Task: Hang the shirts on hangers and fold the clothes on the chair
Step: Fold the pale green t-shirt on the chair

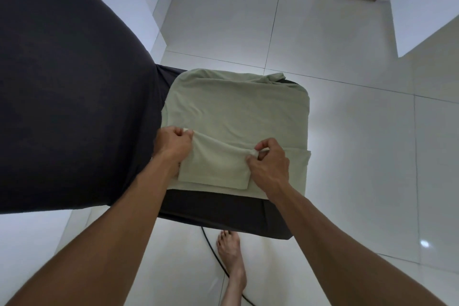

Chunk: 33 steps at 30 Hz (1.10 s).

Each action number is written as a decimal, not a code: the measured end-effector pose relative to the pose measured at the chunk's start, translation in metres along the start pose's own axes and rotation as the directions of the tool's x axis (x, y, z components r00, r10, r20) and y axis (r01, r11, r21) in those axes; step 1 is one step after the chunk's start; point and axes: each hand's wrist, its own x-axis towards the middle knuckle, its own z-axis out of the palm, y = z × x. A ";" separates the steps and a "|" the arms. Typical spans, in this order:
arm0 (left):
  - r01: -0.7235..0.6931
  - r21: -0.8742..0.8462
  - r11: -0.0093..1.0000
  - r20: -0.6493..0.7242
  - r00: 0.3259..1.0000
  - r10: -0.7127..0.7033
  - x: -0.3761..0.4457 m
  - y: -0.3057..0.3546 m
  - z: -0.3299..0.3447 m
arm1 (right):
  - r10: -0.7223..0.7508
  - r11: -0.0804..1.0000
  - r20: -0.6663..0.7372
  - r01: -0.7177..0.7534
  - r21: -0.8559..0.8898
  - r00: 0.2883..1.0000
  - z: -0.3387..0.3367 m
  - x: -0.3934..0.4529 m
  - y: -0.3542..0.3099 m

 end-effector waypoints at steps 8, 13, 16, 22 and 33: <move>-0.125 0.213 0.969 -0.076 0.987 0.144 0.012 -0.002 0.000 | -0.104 0.974 0.048 0.112 -0.195 0.993 0.003 0.010 -0.004; -0.472 0.432 0.768 0.011 0.855 0.519 -0.011 0.006 0.022 | -0.180 0.901 0.022 0.174 -0.398 0.983 -0.023 0.013 0.015; -0.675 0.448 0.586 0.255 0.725 0.640 -0.023 0.023 0.046 | -0.163 0.832 0.076 0.178 -0.525 0.984 -0.055 0.030 0.037; -0.815 0.472 0.337 0.564 0.573 0.595 -0.051 0.061 0.113 | -0.028 0.871 0.277 0.159 -0.465 0.960 -0.106 0.073 0.067; -0.600 0.792 0.116 0.559 0.788 0.259 -0.070 0.120 0.171 | 0.041 0.913 0.611 0.218 -0.344 0.791 -0.148 0.140 0.088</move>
